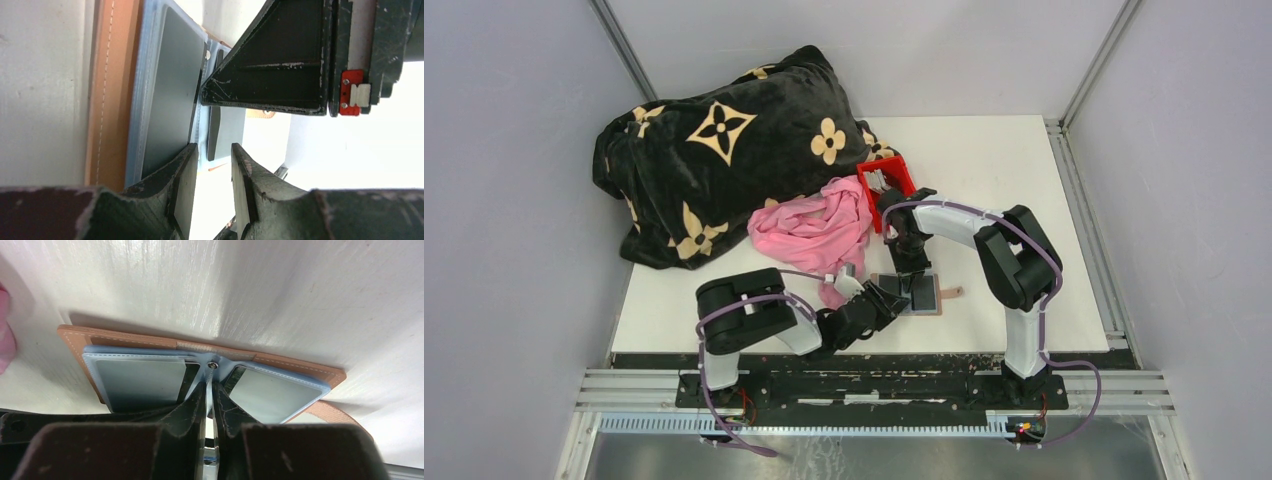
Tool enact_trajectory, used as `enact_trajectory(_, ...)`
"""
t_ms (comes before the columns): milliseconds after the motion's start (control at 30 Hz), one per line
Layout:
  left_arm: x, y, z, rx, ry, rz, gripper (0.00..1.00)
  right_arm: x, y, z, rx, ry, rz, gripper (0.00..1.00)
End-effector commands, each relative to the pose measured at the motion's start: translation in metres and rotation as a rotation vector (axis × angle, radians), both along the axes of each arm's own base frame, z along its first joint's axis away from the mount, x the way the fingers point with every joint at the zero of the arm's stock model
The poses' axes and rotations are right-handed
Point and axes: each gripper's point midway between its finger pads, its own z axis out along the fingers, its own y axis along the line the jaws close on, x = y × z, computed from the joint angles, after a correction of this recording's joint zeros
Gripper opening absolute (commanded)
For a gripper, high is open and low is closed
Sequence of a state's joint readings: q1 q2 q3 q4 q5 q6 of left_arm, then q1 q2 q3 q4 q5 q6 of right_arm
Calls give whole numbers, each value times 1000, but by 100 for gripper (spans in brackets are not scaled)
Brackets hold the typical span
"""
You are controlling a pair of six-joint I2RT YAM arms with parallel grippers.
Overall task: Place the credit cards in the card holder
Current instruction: Insert the credit card into the card holder, then close the card holder at the center of the board.
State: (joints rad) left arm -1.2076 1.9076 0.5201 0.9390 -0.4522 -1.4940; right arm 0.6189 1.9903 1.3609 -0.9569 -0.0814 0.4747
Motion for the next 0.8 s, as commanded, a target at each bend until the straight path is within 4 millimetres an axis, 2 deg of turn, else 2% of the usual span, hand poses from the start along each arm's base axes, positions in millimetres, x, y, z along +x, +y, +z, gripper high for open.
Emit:
enact_trajectory(0, -20, 60, -65, 388, 44, -67, 42, 28, 4, 19, 30, -117, -11, 16)
enact_trajectory(200, -5, 58, -19, 430, -36, -70, 50, 39, 26, 39, 129, -150, -6, 26)
enact_trajectory(333, 0, 73, 3, 491, -57, -41, 55, 49, 37, 62, 192, -202, -20, 36)
enact_trajectory(467, 1, 83, 22, 477, -73, -28, 57, 52, 41, 80, 223, -239, -44, 42)
enact_trajectory(667, 5, 82, 62, 440, -154, -43, 59, 39, 36, 103, 282, -307, -125, 48)
enact_trajectory(767, 10, 93, 68, 489, -167, -22, 60, 25, 24, 110, 287, -346, -181, 49)
